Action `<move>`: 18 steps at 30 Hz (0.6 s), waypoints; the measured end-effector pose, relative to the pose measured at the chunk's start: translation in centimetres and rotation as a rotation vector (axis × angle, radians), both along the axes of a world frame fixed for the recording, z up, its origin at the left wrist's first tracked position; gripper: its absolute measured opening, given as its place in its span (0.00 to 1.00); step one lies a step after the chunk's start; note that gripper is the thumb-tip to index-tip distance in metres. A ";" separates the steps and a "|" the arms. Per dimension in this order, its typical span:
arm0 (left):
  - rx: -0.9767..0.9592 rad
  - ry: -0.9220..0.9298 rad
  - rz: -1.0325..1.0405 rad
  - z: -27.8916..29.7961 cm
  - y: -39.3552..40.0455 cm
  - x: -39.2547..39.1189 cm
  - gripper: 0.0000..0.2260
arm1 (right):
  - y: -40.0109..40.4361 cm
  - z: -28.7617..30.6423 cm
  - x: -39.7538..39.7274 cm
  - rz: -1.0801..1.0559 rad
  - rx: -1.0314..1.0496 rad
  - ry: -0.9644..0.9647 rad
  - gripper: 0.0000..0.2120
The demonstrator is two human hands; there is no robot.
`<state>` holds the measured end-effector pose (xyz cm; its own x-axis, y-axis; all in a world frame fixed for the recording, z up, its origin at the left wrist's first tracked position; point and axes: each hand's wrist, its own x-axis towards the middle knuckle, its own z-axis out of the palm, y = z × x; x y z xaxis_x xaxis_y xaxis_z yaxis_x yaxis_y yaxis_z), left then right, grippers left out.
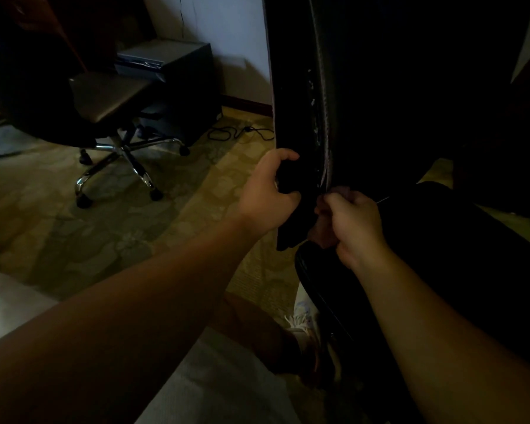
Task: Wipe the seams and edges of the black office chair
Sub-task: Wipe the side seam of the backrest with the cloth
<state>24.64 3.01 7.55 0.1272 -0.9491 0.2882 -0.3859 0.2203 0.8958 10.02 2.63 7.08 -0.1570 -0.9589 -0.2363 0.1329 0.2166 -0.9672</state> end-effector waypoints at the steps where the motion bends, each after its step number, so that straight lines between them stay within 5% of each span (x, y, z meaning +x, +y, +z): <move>1: -0.002 -0.004 0.000 0.0 0.0 0.0 0.24 | 0.1 0.0 0.0 0.034 -0.006 0.026 0.06; 5: 0.020 0.006 0.010 0.3 0.1 -0.3 0.24 | -0.6 0.5 -0.8 -0.137 -0.014 0.016 0.04; 10: 0.014 -0.004 0.011 0.4 0.2 -0.2 0.24 | -0.2 0.4 -0.6 0.083 -0.043 0.144 0.06; 14: 0.027 0.008 0.015 0.5 0.2 -0.3 0.24 | -0.8 0.3 -1.0 -0.101 -0.030 0.098 0.05; 18: 0.021 -0.004 0.006 0.4 0.3 -0.1 0.24 | -0.3 0.1 -0.5 0.036 -0.054 0.186 0.02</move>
